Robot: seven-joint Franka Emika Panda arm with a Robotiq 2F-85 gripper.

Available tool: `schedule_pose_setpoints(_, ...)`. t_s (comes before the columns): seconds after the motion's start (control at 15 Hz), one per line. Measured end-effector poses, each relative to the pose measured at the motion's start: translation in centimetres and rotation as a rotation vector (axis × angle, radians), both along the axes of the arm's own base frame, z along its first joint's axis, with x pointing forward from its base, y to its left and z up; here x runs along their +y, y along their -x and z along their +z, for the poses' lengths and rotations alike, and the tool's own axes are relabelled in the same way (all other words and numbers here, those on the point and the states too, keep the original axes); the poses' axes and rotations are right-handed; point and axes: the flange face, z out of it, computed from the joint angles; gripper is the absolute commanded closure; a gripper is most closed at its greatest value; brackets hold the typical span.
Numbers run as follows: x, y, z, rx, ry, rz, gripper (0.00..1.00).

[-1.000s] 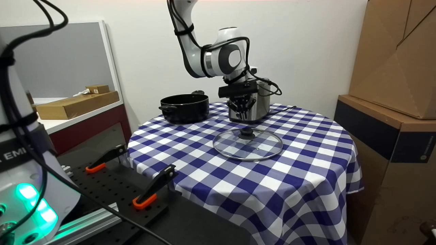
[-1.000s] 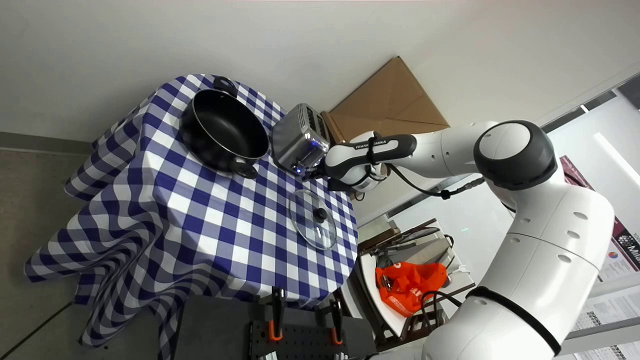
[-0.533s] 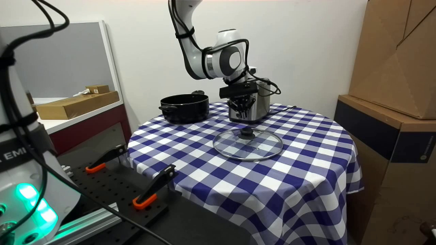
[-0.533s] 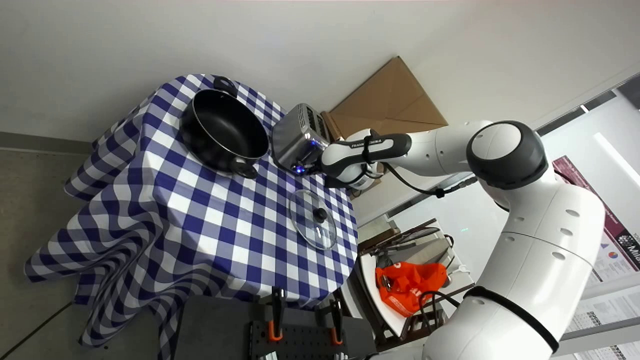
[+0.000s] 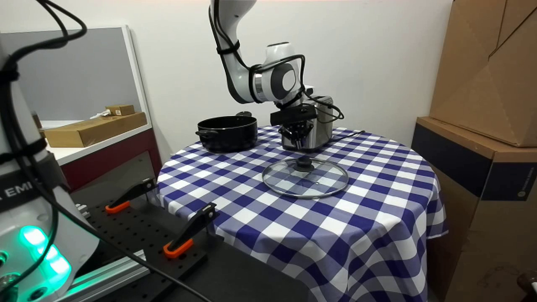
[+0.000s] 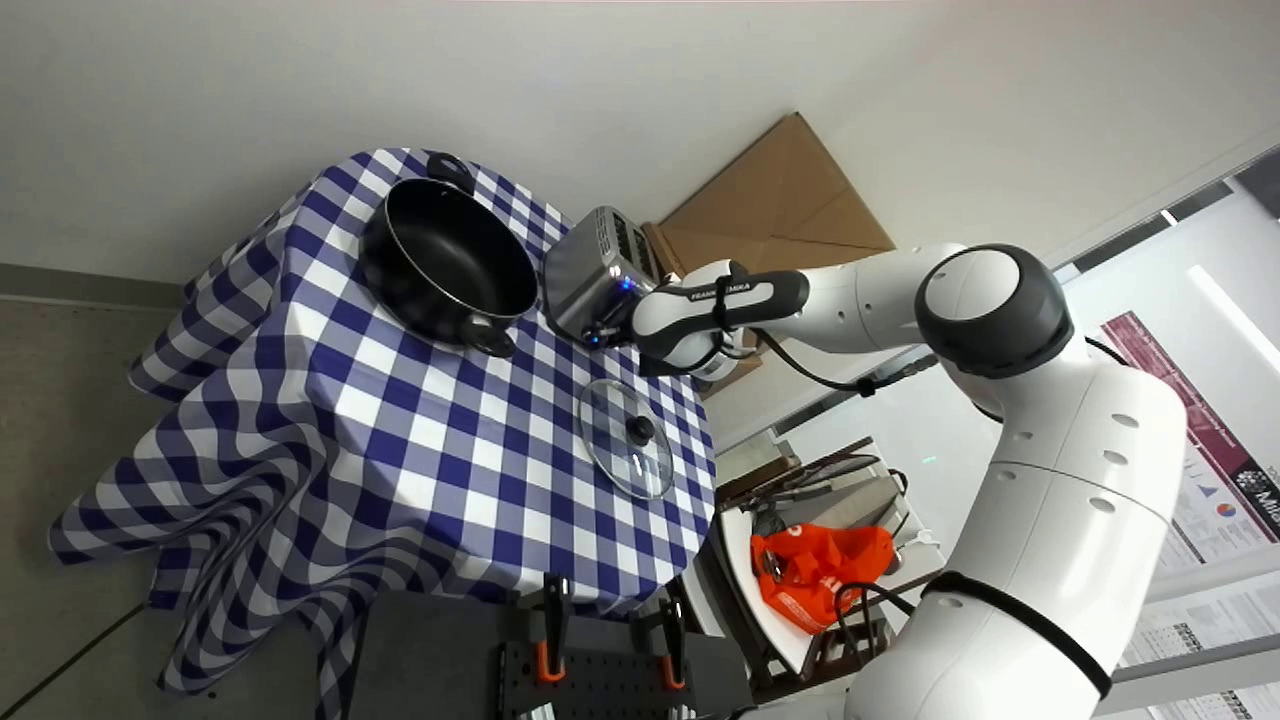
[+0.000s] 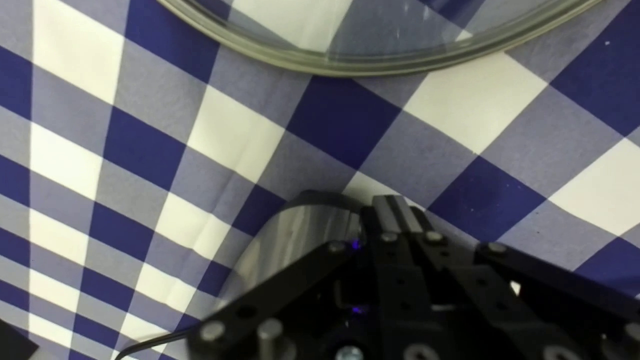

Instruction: Release the lever on the toaster upwards.

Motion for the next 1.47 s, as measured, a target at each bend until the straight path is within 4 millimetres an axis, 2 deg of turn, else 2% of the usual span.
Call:
schedule_pose_setpoints(0.47,0.72,-0.26,0.41,-0.034,-0.015,0.009,1.0)
schedule_pose_setpoints(1.47,0.86,-0.16,0.28,-0.016,-0.044,0.0,1.0)
